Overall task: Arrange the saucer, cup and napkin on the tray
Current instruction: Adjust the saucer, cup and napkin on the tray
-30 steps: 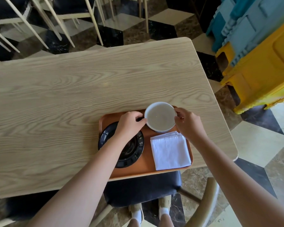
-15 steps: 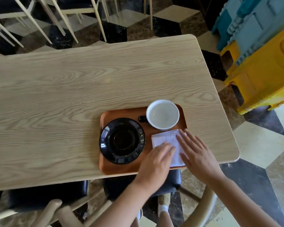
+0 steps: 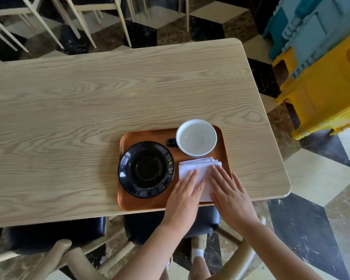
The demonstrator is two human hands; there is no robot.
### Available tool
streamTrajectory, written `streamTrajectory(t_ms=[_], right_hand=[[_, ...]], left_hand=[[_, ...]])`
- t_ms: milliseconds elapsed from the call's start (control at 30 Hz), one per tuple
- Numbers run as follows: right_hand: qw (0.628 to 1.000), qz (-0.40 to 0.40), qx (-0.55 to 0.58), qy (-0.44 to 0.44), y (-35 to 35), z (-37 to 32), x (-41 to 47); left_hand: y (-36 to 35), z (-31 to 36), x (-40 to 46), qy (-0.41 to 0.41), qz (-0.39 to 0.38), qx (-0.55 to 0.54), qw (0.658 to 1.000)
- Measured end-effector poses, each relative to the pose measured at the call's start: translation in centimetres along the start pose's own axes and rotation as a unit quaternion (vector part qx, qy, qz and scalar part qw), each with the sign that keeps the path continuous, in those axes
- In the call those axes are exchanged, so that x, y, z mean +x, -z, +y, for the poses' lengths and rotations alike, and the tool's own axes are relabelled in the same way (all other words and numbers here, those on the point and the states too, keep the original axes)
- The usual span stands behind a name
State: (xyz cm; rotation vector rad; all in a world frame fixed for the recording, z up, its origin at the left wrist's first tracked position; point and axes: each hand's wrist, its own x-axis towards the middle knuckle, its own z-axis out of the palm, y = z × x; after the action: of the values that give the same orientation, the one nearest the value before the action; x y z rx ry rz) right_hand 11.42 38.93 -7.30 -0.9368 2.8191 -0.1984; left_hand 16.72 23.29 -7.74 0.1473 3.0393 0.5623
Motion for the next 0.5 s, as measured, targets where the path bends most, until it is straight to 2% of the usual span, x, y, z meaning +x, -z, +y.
streamTrajectory(t_ms=[500], right_hand=[[1.0,-0.008,-0.003,0.011,-0.05,-0.81,0.51]], left_hand=[[0.2,-0.76,-0.54,0.025,0.002,-0.008,1.0]])
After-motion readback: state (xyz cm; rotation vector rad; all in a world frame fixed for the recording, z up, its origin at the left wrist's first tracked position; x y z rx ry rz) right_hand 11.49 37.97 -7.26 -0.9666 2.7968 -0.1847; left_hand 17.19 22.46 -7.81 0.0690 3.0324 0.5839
